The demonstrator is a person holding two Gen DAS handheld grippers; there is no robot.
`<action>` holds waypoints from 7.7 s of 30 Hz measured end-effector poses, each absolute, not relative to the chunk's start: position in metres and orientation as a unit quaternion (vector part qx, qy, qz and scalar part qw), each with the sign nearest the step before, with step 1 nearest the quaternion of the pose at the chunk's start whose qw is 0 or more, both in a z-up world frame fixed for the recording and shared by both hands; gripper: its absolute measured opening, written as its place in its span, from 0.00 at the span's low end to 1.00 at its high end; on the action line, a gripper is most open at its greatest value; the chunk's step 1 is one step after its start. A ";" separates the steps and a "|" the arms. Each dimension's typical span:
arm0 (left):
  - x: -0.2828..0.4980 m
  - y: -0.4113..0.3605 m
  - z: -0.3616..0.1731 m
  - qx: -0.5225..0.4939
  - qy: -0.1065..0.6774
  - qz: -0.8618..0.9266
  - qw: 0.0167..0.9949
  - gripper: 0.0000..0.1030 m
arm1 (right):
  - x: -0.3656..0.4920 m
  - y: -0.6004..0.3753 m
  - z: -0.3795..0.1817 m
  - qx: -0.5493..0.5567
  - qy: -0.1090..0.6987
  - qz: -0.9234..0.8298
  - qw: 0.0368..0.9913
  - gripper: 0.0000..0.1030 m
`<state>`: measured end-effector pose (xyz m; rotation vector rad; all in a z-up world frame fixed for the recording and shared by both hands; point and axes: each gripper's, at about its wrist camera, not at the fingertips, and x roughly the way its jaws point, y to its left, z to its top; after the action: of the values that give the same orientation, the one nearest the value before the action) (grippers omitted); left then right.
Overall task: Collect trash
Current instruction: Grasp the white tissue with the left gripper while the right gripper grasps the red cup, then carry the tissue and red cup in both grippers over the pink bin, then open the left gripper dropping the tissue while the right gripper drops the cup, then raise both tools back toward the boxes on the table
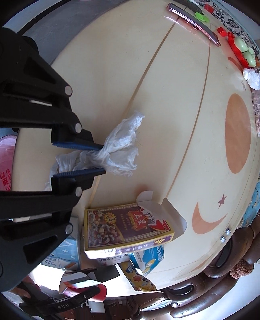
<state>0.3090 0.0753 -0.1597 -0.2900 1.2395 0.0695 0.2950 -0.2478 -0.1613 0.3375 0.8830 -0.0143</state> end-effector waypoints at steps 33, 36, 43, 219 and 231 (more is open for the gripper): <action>0.228 0.064 -0.061 -0.065 0.449 -0.001 0.891 0.09 | 0.206 -0.216 -0.064 0.085 0.363 0.036 0.927 0.59; 0.211 0.062 -0.053 -0.055 0.441 -0.010 0.896 0.09 | 0.188 -0.208 -0.053 0.078 0.357 0.045 0.930 0.59; 0.165 0.052 -0.041 -0.030 0.428 -0.032 0.903 0.09 | 0.142 -0.190 -0.033 0.058 0.346 0.061 0.935 0.59; 0.259 -0.001 0.051 0.137 0.547 -0.025 0.825 0.84 | 0.193 -0.246 0.074 -0.075 0.351 0.309 0.881 0.93; 0.307 -0.020 0.008 0.151 0.588 -0.029 0.794 0.84 | 0.245 -0.226 0.055 -0.166 0.346 0.363 0.849 0.93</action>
<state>0.3067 -0.0202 0.0083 0.3246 1.2632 -0.0614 0.2450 -0.2257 0.0547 -0.3508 0.7296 0.7648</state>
